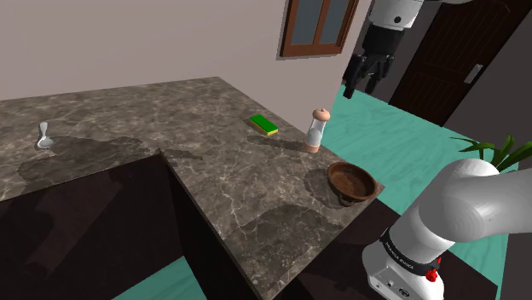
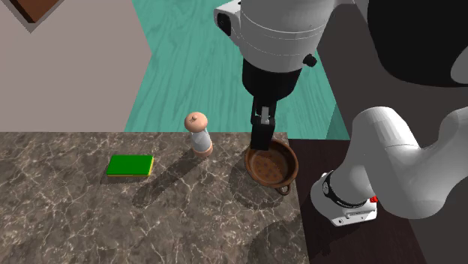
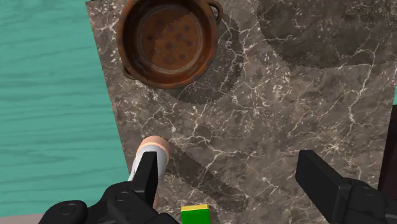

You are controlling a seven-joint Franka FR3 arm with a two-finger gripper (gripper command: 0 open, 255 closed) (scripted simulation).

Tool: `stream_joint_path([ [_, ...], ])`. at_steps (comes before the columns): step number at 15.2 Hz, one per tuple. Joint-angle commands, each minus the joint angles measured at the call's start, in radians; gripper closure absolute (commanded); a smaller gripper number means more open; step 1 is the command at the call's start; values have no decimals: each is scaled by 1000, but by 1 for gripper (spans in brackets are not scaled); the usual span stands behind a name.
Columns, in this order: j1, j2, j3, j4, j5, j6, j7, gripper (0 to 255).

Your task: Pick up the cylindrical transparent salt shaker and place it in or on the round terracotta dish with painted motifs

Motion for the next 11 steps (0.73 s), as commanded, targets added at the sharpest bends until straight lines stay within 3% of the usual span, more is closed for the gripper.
stream_joint_path([
  [1,0,0,0,0,0,0,0,0],
  [11,-26,311,-141,41,-58,230,-164,0],
])
